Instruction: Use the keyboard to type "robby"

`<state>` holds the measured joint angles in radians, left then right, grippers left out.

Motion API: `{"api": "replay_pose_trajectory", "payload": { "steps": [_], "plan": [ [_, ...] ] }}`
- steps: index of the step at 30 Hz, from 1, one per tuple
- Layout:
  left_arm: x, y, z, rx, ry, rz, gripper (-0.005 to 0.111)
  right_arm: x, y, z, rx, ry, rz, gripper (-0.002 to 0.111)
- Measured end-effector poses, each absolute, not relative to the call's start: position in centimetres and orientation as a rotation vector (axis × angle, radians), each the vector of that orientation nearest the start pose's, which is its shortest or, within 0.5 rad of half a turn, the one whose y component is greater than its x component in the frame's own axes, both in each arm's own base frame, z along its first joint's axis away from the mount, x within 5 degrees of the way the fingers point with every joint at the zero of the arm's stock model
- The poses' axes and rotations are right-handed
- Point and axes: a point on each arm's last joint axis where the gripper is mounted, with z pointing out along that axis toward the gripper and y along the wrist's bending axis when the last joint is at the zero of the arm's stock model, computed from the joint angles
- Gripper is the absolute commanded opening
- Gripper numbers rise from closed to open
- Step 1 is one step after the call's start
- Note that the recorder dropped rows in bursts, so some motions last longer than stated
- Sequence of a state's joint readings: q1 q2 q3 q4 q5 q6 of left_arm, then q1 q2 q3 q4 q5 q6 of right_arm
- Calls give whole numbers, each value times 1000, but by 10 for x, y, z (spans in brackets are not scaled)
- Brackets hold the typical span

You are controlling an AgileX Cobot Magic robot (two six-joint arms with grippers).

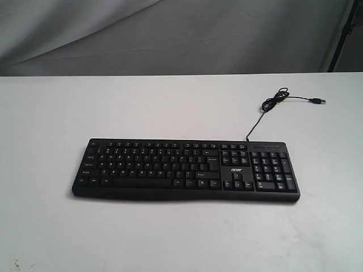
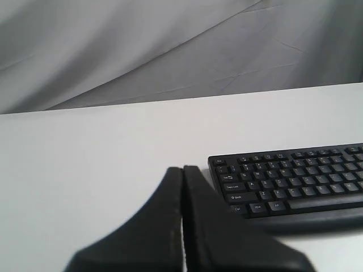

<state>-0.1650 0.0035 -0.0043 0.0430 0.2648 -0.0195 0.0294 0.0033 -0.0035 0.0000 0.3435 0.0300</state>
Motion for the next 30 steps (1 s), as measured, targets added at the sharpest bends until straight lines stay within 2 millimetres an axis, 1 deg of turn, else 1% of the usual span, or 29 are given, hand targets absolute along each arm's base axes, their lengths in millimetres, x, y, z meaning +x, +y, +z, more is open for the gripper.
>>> {"api": "replay_pose_trajectory", "payload": {
  "steps": [13,16,20,26,28,30],
  "plan": [
    [55,-8,190,155,1741,-95,0,54,2,185,1,1810,42,0],
    [55,-8,190,155,1741,-95,0,55,2,191,0,1738,44,0],
    [55,-8,190,155,1741,-95,0,57,2,204,0,1596,46,0],
    [55,-8,190,155,1741,-95,0,57,2,207,0,1562,47,0],
    [55,-8,190,155,1741,-95,0,56,2,211,0,1524,47,0],
    [55,-8,190,155,1741,-95,0,56,1,220,69,1420,120,0]
  ]
}}
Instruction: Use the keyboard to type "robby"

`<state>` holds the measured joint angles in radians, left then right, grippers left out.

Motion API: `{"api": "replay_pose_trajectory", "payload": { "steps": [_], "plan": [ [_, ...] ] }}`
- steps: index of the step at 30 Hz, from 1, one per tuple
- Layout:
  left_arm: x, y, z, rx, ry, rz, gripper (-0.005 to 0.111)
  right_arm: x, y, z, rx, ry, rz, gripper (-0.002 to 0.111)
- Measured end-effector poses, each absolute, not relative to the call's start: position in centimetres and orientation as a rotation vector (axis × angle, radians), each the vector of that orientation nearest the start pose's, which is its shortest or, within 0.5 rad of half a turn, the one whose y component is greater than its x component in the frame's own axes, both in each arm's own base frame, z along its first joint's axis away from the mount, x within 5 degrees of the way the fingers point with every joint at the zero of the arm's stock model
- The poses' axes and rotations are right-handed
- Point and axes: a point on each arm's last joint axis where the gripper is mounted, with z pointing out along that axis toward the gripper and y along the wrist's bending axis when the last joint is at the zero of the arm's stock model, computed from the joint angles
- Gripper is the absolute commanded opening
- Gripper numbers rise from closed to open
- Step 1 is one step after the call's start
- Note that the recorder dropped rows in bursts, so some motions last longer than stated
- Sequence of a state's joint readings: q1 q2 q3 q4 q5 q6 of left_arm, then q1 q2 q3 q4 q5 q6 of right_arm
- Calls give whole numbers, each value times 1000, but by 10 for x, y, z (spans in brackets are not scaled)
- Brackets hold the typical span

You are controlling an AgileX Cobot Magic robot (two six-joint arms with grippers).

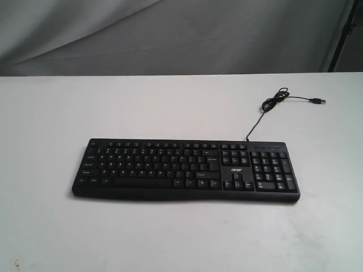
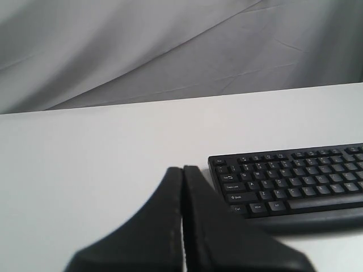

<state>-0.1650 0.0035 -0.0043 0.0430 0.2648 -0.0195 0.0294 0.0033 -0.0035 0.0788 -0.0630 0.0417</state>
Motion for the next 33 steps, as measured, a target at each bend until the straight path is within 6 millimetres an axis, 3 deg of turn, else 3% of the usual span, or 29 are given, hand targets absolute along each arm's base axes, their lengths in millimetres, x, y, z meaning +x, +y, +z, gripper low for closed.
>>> {"api": "replay_pose_trajectory", "payload": {
  "steps": [3,5,8,11,16,21,26,33],
  "plan": [
    [55,-8,190,155,1741,-95,0,54,-2,228,247,1307,291,0],
    [55,-8,190,155,1741,-95,0,49,-10,240,376,1133,377,0],
    [55,-8,190,155,1741,-95,0,44,-16,250,434,985,403,0],
    [55,-8,190,155,1741,-95,0,43,-17,251,466,960,461,0],
    [55,-8,190,155,1741,-95,0,41,-7,257,322,957,448,0],
    [55,-8,190,155,1741,-95,0,41,8,297,138,1069,428,0],
    [55,-8,190,155,1741,-95,0,72,19,336,27,1238,437,0],
    [55,-8,190,155,1741,-95,0,155,52,384,-247,1506,532,0]
  ]
}}
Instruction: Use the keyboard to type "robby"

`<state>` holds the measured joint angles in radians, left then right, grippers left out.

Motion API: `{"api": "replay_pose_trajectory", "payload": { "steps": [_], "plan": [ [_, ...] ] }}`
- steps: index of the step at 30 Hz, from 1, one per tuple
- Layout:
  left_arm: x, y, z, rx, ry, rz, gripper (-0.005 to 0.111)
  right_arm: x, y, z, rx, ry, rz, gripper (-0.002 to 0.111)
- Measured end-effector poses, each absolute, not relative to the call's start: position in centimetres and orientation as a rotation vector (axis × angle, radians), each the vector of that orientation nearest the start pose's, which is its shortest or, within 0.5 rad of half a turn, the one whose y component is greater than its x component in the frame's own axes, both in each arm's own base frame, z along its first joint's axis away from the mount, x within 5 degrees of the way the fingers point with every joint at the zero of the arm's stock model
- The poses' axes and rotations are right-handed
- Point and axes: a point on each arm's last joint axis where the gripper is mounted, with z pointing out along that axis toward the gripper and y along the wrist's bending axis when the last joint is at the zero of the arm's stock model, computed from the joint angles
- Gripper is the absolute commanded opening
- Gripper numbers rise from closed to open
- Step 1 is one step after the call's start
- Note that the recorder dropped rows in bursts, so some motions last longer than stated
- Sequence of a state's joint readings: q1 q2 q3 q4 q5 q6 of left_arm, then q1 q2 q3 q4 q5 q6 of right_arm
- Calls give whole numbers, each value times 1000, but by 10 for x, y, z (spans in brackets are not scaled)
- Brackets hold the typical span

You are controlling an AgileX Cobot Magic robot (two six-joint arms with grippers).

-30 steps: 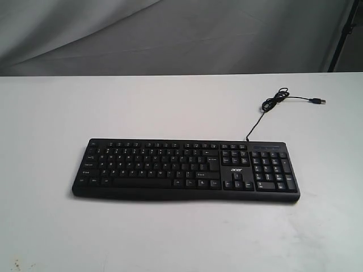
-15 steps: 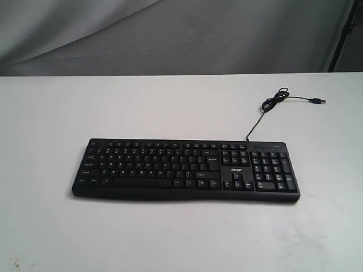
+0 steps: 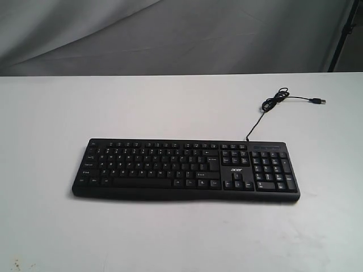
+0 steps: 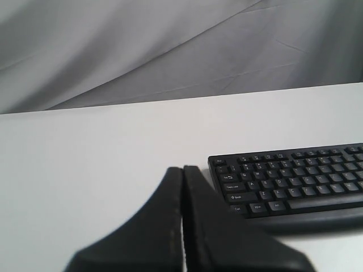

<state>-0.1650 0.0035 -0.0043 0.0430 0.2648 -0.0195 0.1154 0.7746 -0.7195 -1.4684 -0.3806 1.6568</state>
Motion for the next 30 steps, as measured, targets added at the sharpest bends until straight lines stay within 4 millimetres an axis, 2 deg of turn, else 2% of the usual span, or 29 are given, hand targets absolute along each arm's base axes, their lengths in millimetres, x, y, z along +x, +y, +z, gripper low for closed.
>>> {"api": "replay_pose_trajectory", "payload": {
  "steps": [3,6,9,13,17,18,20,23,24,26,27,30],
  "plan": [
    [55,-8,190,155,1741,-95,0,191,64,408,-333,1565,599,0],
    [55,-8,190,155,1741,-95,0,223,75,422,-439,1582,625,0],
    [55,-8,190,155,1741,-95,0,247,78,435,-539,1537,536,0],
    [55,-8,190,155,1741,-95,0,264,68,449,-614,1430,206,0],
    [55,-8,190,155,1741,-95,0,274,46,456,-553,1395,-176,0],
    [55,-8,190,155,1741,-95,0,279,34,455,-493,1409,-321,0],
    [55,-8,190,155,1741,-95,0,289,22,448,-433,1447,-492,0],
    [55,-8,190,155,1741,-95,0,307,9,429,-399,1537,-674,0],
    [55,-8,190,155,1741,-95,0,318,4,423,-334,1605,-714,0],
    [55,-8,190,155,1741,-95,0,339,1,417,-206,1769,-635,0],
    [55,-8,190,155,1741,-95,0,348,4,418,-203,1865,-569,0],
    [55,-8,190,155,1741,-95,0,366,29,404,-436,2099,-300,0]
  ]
}}
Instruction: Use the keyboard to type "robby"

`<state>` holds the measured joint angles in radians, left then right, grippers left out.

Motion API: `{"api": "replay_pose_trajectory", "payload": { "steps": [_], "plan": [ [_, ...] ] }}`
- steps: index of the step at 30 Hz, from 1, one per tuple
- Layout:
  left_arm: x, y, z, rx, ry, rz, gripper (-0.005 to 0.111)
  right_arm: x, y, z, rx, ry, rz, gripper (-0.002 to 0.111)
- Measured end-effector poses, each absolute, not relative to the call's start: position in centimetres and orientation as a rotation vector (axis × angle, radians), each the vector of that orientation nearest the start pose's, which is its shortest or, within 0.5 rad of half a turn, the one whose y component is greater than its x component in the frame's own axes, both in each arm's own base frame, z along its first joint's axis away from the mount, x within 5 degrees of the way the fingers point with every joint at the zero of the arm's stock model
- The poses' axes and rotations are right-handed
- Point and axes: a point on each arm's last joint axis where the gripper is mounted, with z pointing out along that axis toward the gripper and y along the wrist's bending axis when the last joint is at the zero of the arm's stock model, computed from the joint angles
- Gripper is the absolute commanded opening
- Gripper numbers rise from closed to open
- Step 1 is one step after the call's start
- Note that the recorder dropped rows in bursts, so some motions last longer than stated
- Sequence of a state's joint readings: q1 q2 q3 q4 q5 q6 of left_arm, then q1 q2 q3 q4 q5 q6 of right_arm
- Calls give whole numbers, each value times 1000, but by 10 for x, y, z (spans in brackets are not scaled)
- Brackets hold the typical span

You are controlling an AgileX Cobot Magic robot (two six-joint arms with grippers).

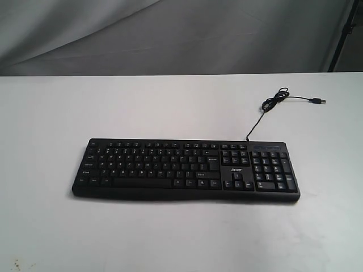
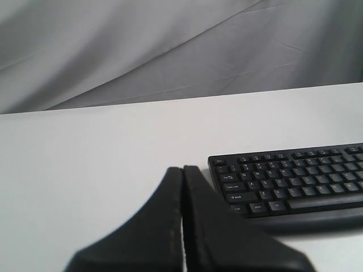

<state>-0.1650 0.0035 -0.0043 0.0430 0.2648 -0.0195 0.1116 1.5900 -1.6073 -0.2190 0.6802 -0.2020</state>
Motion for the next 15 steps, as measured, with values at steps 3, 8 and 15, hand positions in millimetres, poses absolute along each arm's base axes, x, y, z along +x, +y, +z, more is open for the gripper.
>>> {"api": "replay_pose_trajectory", "payload": {
  "steps": [3,8,15],
  "plan": [
    [55,-8,190,155,1741,-95,0,371,64,388,-767,2113,94,0],
    [55,-8,190,155,1741,-95,0,371,103,382,-924,1995,424,0],
    [55,-8,190,155,1741,-95,0,362,169,354,-1174,1966,552,0]
  ]
}}
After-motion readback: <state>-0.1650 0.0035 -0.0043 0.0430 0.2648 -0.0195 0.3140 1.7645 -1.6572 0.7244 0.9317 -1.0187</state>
